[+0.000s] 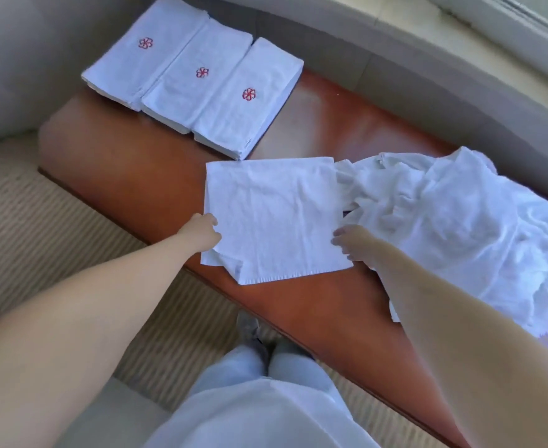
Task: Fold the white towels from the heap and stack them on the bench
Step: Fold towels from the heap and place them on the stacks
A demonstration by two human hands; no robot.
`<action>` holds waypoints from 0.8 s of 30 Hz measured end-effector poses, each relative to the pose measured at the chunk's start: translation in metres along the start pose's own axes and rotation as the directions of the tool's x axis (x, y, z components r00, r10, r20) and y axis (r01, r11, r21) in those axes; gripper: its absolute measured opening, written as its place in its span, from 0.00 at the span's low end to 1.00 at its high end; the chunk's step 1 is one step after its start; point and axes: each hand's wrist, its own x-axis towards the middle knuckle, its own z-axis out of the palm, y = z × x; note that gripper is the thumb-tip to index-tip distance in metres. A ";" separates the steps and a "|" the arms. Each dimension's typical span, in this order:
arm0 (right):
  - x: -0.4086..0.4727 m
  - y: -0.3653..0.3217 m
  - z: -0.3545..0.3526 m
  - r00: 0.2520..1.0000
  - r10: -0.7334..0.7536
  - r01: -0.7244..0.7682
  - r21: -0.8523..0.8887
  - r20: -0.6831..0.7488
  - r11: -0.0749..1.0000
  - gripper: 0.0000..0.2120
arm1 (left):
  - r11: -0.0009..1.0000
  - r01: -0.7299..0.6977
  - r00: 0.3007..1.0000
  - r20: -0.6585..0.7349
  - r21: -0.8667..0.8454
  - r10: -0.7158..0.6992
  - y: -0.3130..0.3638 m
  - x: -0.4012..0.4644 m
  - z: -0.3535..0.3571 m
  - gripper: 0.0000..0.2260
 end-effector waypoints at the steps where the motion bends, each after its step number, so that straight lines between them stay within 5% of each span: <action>1: 0.009 0.008 0.007 1.000 0.005 -0.005 -0.009 0.006 1.000 0.10 | 0.999 0.031 1.000 0.006 -0.011 -0.031 -0.004 0.003 0.006 0.22; 4: 0.025 0.031 0.027 0.998 0.062 -0.062 -0.026 0.000 0.998 0.22 | 0.971 0.198 0.979 0.083 -0.132 -0.188 -0.010 0.009 0.029 0.24; 8: 0.043 0.066 0.049 0.968 0.211 -0.212 0.006 -0.136 0.977 0.29 | 0.787 0.470 0.872 0.349 -0.400 -0.344 -0.008 0.017 0.056 0.30; 13: 0.066 0.088 0.059 0.945 0.290 -0.278 0.098 -0.153 0.956 0.09 | 0.673 0.593 0.796 0.447 -0.442 -0.408 -0.003 0.027 0.069 0.28; 17: 0.076 0.084 0.056 0.943 0.267 -0.231 0.185 -0.198 0.955 0.13 | 0.629 0.633 0.768 0.469 -0.450 -0.437 0.005 0.032 0.067 0.31; 22: 0.085 0.093 0.057 0.948 0.290 -0.236 0.330 -0.127 0.914 0.10 | 0.634 0.659 0.745 0.465 -0.403 -0.479 0.011 0.036 0.072 0.16; 24: 0.084 0.097 0.058 0.950 0.279 -0.225 0.311 -0.138 0.923 0.09 | 0.650 0.661 0.745 0.430 -0.375 -0.510 0.014 0.032 0.073 0.19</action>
